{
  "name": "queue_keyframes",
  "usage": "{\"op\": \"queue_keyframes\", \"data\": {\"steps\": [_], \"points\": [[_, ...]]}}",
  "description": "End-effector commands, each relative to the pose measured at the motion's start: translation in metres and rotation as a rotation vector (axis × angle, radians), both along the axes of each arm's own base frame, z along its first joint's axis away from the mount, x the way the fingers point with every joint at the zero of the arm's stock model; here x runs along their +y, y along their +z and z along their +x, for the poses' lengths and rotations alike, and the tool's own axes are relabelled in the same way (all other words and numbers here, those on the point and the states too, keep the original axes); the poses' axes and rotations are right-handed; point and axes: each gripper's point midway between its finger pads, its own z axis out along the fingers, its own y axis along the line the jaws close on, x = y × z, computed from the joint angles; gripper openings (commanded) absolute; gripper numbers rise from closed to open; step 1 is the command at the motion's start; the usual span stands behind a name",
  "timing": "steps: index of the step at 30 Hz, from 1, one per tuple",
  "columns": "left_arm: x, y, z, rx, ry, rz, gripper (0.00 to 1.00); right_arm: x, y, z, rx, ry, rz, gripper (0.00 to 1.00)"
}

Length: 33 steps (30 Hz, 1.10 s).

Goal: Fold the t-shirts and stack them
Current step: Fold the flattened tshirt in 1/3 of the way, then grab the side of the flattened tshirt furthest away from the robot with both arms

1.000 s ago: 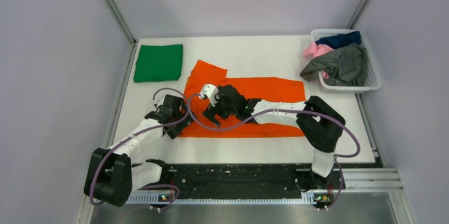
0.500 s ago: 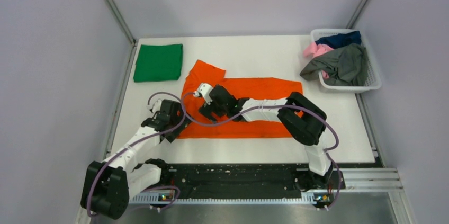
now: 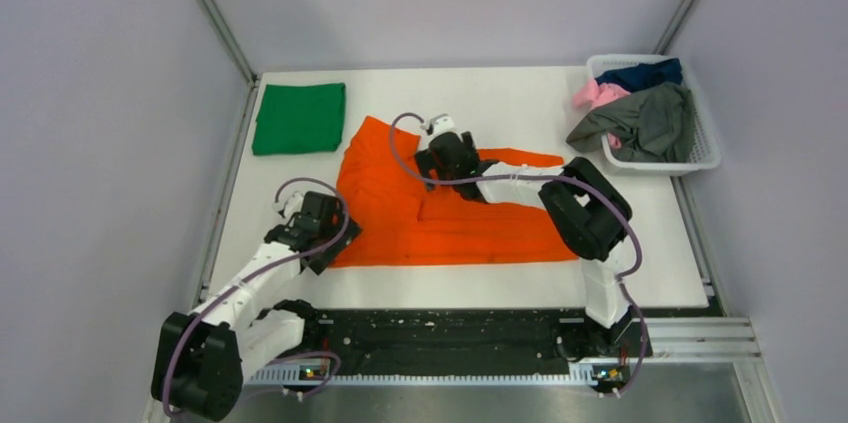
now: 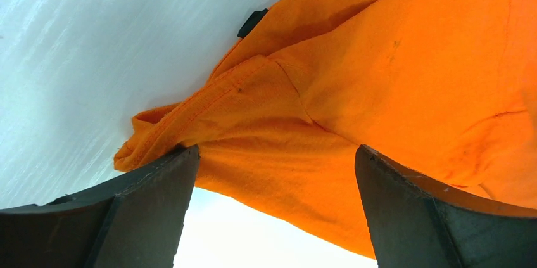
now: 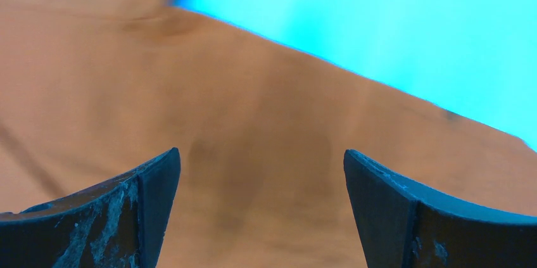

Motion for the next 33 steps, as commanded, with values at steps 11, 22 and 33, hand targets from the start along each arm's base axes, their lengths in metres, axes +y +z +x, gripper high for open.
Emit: {"op": "queue_keyframes", "data": {"steps": [11,22,33], "points": [[0.033,0.0,-0.058,0.154,0.07,0.114,0.99,-0.08,0.096,-0.007,-0.119,-0.277,0.184,0.99],[-0.003,0.1,0.073,-0.211,-0.129,0.114,0.99,-0.159,0.097,-0.008,-0.053,-0.396,0.305,0.99],[0.006,0.153,0.238,-0.171,-0.17,0.322,0.99,-0.193,0.073,0.0,-0.003,-0.449,0.22,0.99]]}}
